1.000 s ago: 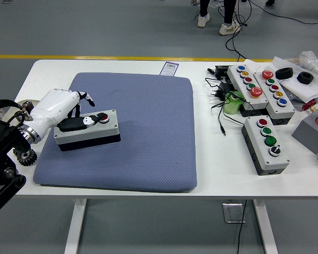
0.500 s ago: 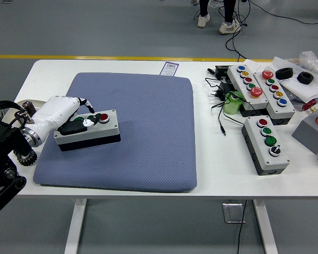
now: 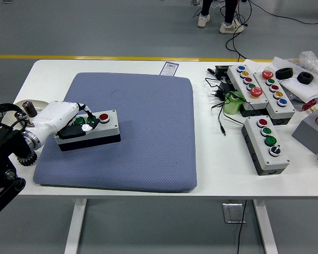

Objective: Pick up the button,place it on the desk,press the button,press the button

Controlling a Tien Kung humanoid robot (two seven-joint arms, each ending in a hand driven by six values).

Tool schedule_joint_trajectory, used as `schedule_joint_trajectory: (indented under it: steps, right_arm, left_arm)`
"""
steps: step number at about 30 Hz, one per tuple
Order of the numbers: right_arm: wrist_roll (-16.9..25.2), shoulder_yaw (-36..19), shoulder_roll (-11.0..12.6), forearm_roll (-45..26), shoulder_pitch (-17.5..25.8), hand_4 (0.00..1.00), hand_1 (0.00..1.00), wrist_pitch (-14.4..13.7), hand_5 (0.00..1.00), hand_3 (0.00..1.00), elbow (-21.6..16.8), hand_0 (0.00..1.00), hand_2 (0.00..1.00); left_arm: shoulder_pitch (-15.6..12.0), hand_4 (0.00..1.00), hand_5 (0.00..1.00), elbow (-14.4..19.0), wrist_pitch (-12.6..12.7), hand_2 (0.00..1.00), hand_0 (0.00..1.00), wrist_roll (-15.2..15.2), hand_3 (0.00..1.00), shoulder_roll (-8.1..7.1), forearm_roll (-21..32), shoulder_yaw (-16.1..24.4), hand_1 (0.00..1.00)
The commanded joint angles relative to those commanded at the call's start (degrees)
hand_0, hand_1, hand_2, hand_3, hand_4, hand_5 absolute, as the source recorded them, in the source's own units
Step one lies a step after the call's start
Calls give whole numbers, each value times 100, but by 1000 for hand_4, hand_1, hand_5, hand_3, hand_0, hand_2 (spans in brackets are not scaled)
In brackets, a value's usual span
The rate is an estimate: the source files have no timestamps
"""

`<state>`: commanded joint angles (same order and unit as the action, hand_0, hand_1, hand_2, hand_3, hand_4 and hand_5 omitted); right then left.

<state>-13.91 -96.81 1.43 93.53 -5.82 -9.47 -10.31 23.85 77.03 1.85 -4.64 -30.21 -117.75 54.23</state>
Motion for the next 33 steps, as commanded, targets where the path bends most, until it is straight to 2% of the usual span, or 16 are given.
schedule_joint_trajectory:
  steps: [5, 7, 10, 12, 18, 19, 24, 33]
  right_arm:
    - [-1, -8, 0, 10, -6, 420, 664, 1, 259, 585, 0, 654, 675]
    - [-1, -6, 1, 13, -7, 420, 664, 2, 259, 585, 0, 654, 675]
    - [-2, -3, 1, 14, -9, 420, 664, 2, 260, 585, 0, 654, 675]
    - [-2, -3, 1, 9, -9, 420, 664, 1, 260, 585, 0, 654, 675]
    - [-1, -15, 1, 20, -8, 420, 664, 3, 259, 585, 0, 654, 675]
    - [-1, -17, 1, 21, -8, 420, 664, 3, 259, 585, 0, 654, 675]
    - [2, -5, 5, 5, -8, 420, 664, 1, 260, 585, 0, 654, 675]
    - [1, 6, 5, -3, -17, 420, 664, 0, 259, 585, 0, 654, 675]
  left_arm:
    - [10, 644, 998, 6, -96, 2, 2, -2, 560, -10, 6, -7, 2]
    - [26, 644, 998, -27, -267, 2, 2, -44, 560, -11, 8, -25, 2]
    - [25, 646, 998, -82, -378, 2, 2, -83, 558, -11, 18, -47, 2]
    - [-7, 646, 998, -55, -196, 2, 2, -49, 558, -10, 15, -34, 2]
    - [-6, 644, 998, 217, 677, 2, 2, 153, 576, -2, 155, 1, 2]
    - [-2, 644, 998, 265, 753, 2, 2, 176, 576, -3, 184, -2, 2]
    - [20, 644, 998, 334, 721, 2, 2, 199, 576, 0, 260, -93, 2]
    - [208, 644, 998, 79, 585, 2, 2, 143, 581, 92, 294, -328, 2]
